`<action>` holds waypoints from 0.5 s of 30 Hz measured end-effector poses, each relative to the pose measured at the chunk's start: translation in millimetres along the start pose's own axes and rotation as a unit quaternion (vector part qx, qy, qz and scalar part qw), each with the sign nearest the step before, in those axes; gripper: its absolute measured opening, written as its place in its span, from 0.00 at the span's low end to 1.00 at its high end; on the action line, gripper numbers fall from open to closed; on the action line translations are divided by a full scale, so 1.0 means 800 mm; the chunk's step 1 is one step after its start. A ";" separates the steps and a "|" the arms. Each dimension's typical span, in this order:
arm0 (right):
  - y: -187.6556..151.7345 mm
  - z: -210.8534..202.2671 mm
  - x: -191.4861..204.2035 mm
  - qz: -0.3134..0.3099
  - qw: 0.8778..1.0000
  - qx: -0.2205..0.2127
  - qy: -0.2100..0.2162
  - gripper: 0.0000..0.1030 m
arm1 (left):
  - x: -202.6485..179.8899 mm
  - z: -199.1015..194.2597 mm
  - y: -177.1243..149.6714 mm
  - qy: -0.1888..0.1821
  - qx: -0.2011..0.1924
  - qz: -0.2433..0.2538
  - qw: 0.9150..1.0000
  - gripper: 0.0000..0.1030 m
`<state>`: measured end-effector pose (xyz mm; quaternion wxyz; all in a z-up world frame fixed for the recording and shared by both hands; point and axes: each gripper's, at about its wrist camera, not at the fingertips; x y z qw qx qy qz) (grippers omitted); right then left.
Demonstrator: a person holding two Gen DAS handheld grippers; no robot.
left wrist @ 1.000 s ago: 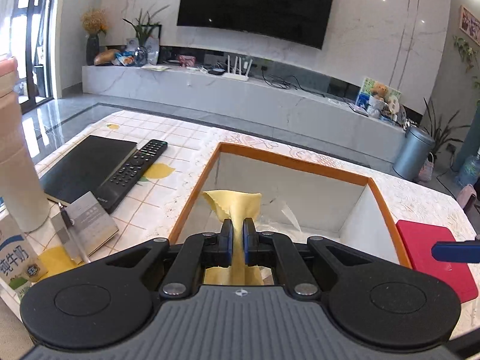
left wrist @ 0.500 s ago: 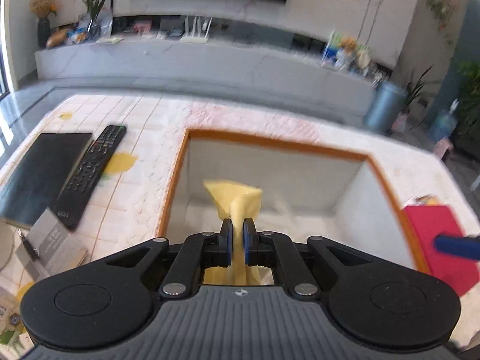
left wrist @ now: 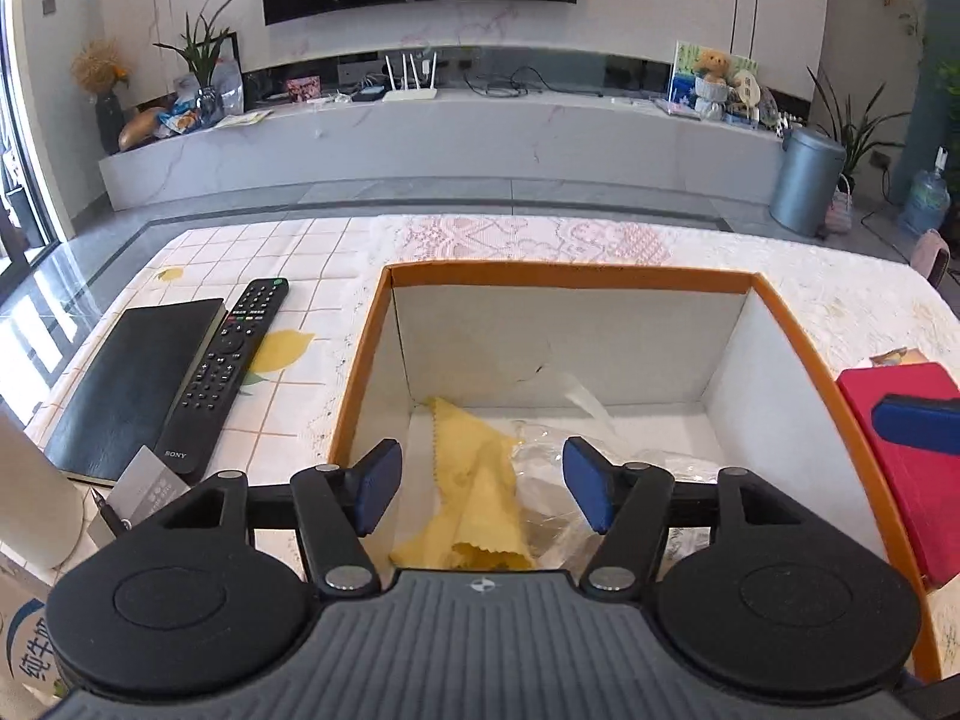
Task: Organize soft objects
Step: 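Lower both items into the box and open both tools to release, then withdraw both open tools from the box toward the white wipe sheet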
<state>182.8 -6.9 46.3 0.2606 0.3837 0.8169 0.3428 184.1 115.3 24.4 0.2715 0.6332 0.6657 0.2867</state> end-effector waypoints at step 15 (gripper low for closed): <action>-0.007 -0.060 -0.027 -0.001 0.999 -0.023 -0.027 0.81 | -0.042 -0.053 0.009 -0.027 -0.041 -0.025 0.999 0.79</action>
Point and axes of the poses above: each gripper's, at about its wrist camera, not at the fingertips, and z roughly the way its jaws point, x to its left, y to its top
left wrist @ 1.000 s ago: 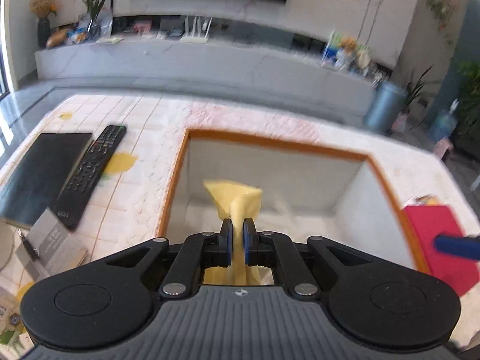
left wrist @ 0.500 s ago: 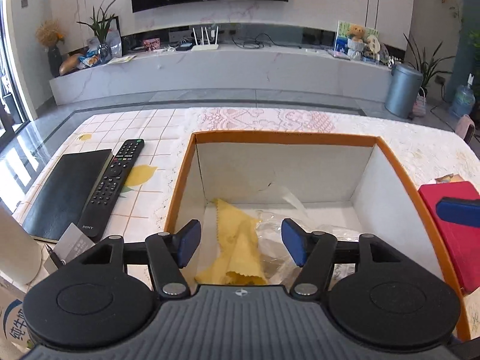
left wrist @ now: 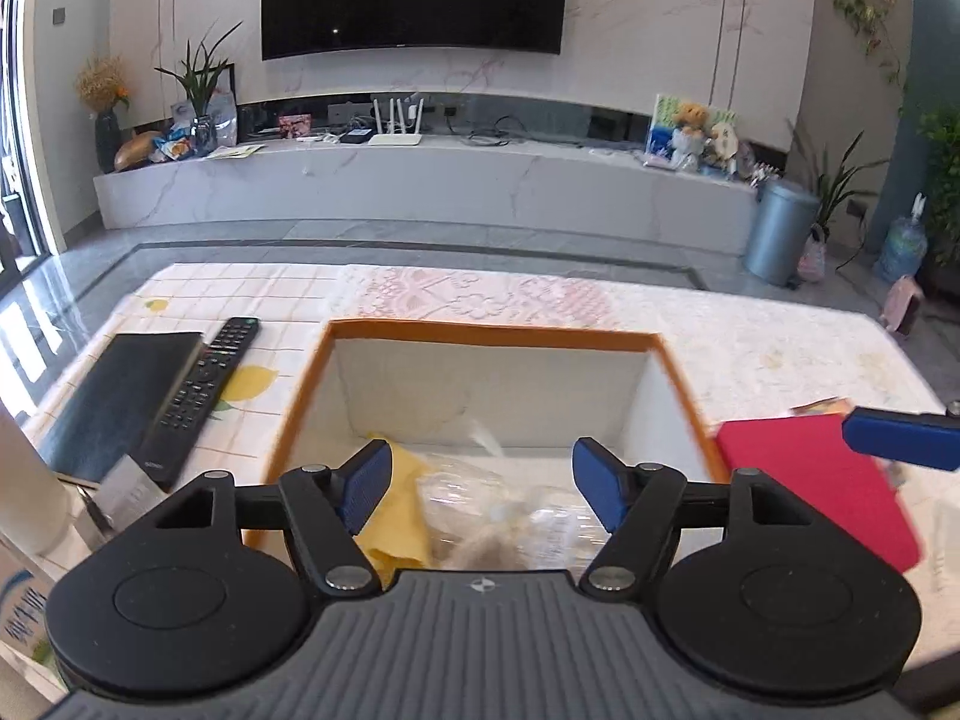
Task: Organize soft objects
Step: 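Withdraw both open tools from the box toward the white wipe sheet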
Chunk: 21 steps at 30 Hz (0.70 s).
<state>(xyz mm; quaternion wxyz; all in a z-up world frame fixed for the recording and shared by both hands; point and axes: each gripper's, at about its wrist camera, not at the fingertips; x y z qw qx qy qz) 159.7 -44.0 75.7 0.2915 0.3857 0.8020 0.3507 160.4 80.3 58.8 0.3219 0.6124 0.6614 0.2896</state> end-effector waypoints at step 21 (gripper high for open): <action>-0.127 -0.114 -0.224 -0.003 0.967 0.099 -0.236 0.97 | -0.167 -0.079 -0.005 -0.090 -0.054 0.052 0.993 0.88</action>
Point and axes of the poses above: each gripper's, at about its wrist camera, not at the fingertips, and z roughly the way its jaws point, x to its left, y to its top
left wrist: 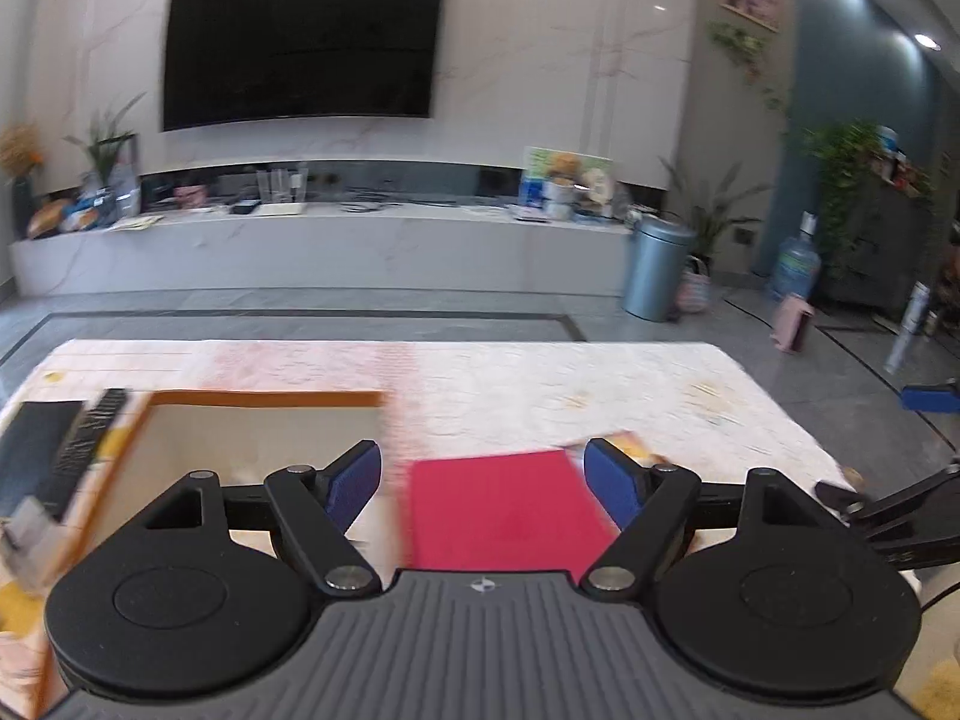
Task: Organize soft objects
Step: 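Withdraw both open tools from the box toward the white wipe sheet, then close the right tool on the white wipe sheet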
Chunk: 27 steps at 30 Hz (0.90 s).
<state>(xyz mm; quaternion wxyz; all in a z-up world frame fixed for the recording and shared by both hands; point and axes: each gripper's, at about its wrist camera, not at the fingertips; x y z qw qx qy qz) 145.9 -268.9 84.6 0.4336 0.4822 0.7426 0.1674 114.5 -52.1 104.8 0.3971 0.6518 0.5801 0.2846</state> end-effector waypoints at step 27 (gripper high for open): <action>-0.180 0.175 -0.129 0.427 0.871 0.239 0.041 0.97 | -0.195 0.151 -0.133 -0.030 0.174 0.046 0.983 0.88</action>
Point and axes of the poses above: each gripper's, at about its wrist camera, not at the fingertips, and z roughly the way its jaws point, x to its left, y to its top
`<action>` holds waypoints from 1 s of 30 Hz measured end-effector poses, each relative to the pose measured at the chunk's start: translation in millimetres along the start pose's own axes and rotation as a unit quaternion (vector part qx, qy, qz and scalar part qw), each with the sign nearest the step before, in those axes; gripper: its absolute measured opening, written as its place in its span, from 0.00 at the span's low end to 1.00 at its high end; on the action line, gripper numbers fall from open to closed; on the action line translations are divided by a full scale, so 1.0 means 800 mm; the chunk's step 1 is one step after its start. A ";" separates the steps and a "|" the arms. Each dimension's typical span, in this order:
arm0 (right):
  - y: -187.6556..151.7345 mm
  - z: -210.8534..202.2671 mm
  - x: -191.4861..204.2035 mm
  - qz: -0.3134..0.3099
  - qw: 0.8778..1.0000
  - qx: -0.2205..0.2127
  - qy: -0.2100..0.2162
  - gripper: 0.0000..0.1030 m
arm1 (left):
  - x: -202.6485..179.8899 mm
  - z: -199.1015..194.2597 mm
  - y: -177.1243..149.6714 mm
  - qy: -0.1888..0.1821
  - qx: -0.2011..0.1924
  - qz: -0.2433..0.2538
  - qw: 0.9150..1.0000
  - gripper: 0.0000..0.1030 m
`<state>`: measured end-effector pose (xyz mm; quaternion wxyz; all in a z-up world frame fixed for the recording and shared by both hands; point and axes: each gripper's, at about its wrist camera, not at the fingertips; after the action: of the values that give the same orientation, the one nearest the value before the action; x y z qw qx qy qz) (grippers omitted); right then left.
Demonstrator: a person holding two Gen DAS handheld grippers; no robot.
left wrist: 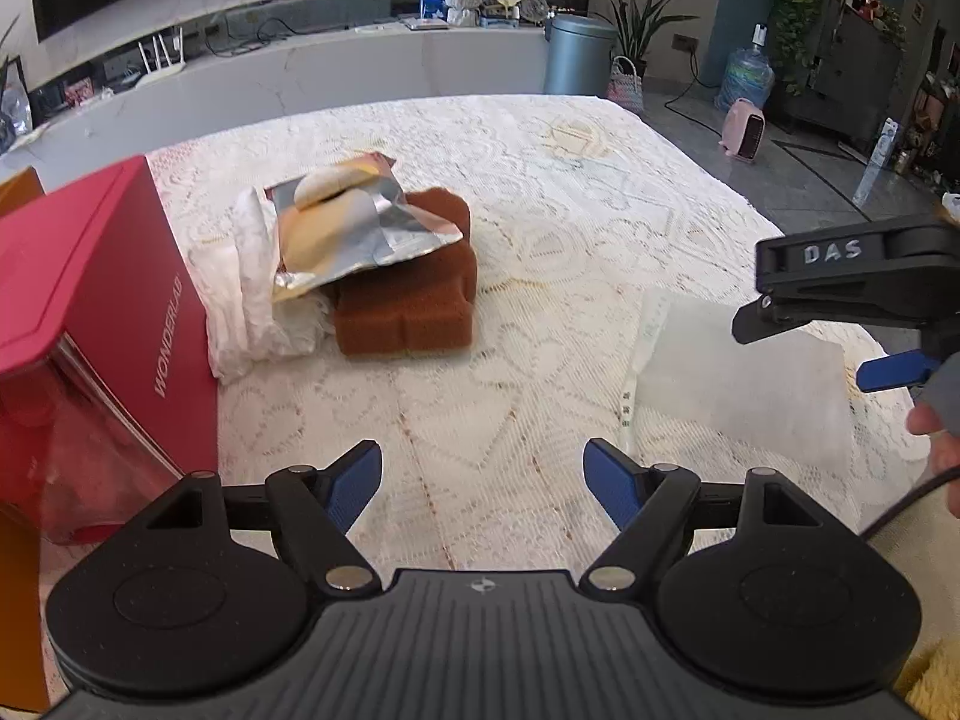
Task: Organize soft objects
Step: 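Close the right tool on the white wipe sheet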
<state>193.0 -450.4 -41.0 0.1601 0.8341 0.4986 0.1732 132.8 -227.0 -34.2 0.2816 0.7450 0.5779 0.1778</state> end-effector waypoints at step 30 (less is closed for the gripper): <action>-0.010 0.030 0.073 -0.128 0.991 0.023 -0.012 0.64 | 0.051 -0.019 -0.005 -0.004 0.015 -0.070 0.997 0.88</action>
<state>223.2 -397.1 -58.4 0.1677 0.7690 0.6031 0.1296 131.9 -183.9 -27.4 0.2847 0.7079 0.6298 0.1459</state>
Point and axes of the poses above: each gripper's, at about its wrist camera, not at the fingertips, and z roughly the way its jaws point, x to its left, y to its top
